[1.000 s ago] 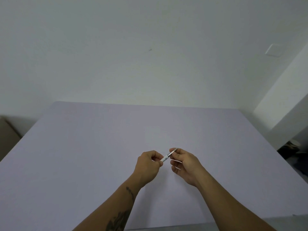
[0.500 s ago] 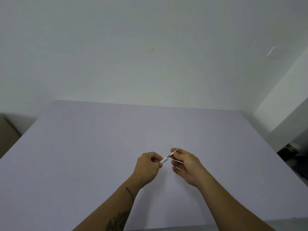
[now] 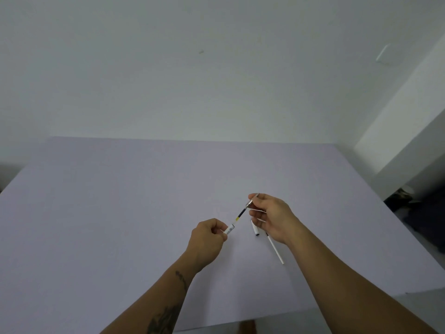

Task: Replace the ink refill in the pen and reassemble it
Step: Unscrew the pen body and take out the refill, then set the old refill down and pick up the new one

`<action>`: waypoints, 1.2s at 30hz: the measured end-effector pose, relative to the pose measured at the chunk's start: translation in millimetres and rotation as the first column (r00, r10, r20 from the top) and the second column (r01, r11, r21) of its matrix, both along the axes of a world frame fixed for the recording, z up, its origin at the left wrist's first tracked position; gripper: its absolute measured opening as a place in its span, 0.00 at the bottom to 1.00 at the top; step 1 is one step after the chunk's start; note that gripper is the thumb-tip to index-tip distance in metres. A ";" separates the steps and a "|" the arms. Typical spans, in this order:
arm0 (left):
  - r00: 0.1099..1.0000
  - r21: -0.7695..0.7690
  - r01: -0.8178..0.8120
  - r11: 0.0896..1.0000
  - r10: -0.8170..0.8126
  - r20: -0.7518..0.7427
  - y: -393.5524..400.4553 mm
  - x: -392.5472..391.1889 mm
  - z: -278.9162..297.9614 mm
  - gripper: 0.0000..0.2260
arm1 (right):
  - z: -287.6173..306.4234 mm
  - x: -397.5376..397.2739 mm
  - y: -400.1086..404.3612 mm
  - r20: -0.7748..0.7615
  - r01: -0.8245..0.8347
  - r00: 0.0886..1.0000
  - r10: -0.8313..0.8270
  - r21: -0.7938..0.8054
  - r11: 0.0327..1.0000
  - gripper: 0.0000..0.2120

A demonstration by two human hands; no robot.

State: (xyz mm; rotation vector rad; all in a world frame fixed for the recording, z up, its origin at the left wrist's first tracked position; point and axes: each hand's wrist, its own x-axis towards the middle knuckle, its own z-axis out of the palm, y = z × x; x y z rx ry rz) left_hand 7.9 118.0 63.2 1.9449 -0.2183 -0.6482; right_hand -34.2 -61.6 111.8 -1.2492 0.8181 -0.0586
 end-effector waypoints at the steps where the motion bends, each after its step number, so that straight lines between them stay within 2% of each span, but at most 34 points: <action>1: 1.000 0.000 0.000 1.000 0.000 -0.007 -1.8 1.5 -0.8 0.06 | -1.9 1.7 -3.1 -0.005 -0.010 1.000 0.010 0.002 1.000 0.09; 7: 0.997 0.003 -0.012 1.000 0.012 -0.079 -12.1 11.8 -7.2 0.07 | -11.7 14.6 -29.2 0.038 0.139 0.989 -0.142 0.088 0.986 0.05; 9: 0.994 0.004 -0.035 0.999 0.036 -0.103 -16.7 14.6 -10.8 0.07 | -21.3 15.8 -41.4 0.007 0.137 0.990 -0.138 0.004 0.990 0.05; 12: 0.990 0.021 -0.058 0.998 0.060 -0.125 -24.9 18.6 -16.3 0.07 | -44.5 14.6 -52.9 -0.150 -0.033 0.989 -0.005 -0.249 0.968 0.06; 16: 0.991 0.112 -0.062 0.992 0.074 -0.107 -32.1 27.7 -24.5 0.07 | -79.6 14.3 -54.0 -0.379 -0.340 0.914 0.146 -0.516 0.786 0.02; 20: 0.992 0.190 -0.068 0.979 0.086 -0.093 -36.4 35.0 -36.2 0.07 | -104.3 25.1 -47.8 -0.501 -0.517 0.836 0.225 -0.580 0.629 0.07; 25: 0.989 0.233 -0.077 0.969 0.104 -0.106 -41.6 34.5 -50.6 0.07 | -119.0 39.6 -37.4 -0.574 -0.610 0.784 0.238 -0.637 0.472 0.07; 28: 0.986 0.238 -0.091 0.967 0.121 -0.114 -41.4 31.8 -56.8 0.08 | -126.9 43.0 -32.5 -0.601 -0.656 0.755 0.263 -0.675 0.339 0.07; 33: 0.981 0.226 -0.104 0.969 0.138 -0.138 -40.4 29.4 -60.7 0.10 | -131.6 46.8 -26.9 -0.671 -0.712 0.693 0.263 -0.695 0.104 0.12; 36: 0.981 0.219 -0.100 0.970 0.134 -0.142 -40.9 28.6 -61.0 0.08 | -129.3 46.4 -27.2 -0.668 -0.706 0.699 0.254 -0.702 0.096 0.10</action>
